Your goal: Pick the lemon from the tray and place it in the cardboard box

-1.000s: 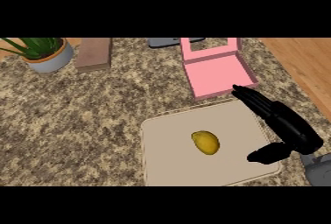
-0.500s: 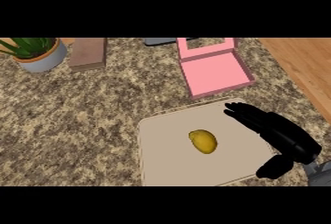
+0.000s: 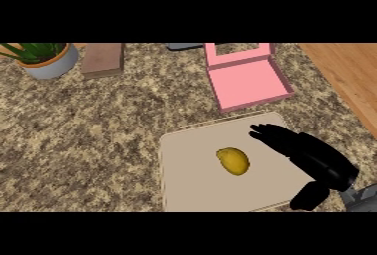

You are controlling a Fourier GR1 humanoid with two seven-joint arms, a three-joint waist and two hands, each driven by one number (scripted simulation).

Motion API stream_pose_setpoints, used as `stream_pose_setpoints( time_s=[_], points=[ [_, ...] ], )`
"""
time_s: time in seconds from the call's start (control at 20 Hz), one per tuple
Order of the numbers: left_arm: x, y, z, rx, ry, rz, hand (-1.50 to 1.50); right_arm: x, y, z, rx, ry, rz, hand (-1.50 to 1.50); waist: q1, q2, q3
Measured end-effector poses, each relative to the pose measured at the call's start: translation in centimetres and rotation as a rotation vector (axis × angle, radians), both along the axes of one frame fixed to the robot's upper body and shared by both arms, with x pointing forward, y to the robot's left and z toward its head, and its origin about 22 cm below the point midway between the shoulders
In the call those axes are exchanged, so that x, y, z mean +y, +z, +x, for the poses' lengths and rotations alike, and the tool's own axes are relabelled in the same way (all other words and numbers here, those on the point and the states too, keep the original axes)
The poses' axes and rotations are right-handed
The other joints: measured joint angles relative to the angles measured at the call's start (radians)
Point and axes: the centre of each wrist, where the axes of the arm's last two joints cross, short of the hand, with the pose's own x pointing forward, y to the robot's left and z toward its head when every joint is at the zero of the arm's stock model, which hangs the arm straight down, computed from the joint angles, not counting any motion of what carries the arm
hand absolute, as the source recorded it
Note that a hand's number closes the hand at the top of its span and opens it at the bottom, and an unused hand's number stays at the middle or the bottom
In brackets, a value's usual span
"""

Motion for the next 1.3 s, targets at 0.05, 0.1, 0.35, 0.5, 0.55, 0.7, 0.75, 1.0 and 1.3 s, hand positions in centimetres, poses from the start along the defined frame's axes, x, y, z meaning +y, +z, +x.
stream_pose_setpoints(
  time_s=[0.05, 0.1, 0.35, 0.5, 0.55, 0.7, 0.75, 1.0, 1.3],
  points=[
    [0.0, 0.0, 0.0, -0.002, 0.001, -0.003, 0.00, 0.1, -0.2, -0.1, 0.007, -0.002, -0.005, -1.50, 0.000, 0.001, 0.000],
    [0.1, 0.0, 0.0, -0.007, 0.000, -0.005, 0.00, 0.2, -0.3, -0.2, 0.014, -0.006, -0.011, -1.50, 0.002, 0.001, 0.000],
    [0.3, -0.1, 0.2, -0.026, -0.010, -0.021, 0.00, 0.6, -1.1, -0.6, 0.049, -0.025, -0.054, -1.50, 0.008, 0.006, 0.000],
    [0.4, -0.2, 0.4, -0.039, -0.021, -0.027, 0.00, 1.0, -1.2, -0.6, 0.050, -0.038, -0.063, -1.50, 0.015, 0.009, 0.001],
    [0.5, -0.2, 0.5, -0.044, -0.026, -0.030, 0.00, 1.1, -1.3, -0.6, 0.051, -0.042, -0.064, -1.50, 0.018, 0.010, 0.001],
    [0.6, -0.4, 0.7, -0.052, -0.042, -0.034, 0.00, 1.6, -1.2, -0.5, 0.039, -0.046, -0.061, -1.50, 0.022, 0.012, 0.001],
    [0.7, -0.4, 0.7, -0.055, -0.048, -0.035, 0.00, 1.7, -1.2, -0.5, 0.035, -0.048, -0.061, -1.50, 0.024, 0.013, 0.002],
    [0.8, -0.5, 1.2, -0.075, -0.073, -0.049, 0.00, 2.3, -1.3, -0.5, 0.026, -0.059, -0.080, -1.50, 0.033, 0.017, 0.003],
    [1.0, -0.7, 2.1, -0.105, -0.109, -0.059, 0.00, 3.0, -2.1, -0.9, 0.046, -0.063, -0.109, -1.50, 0.042, 0.025, 0.002]
  ],
)
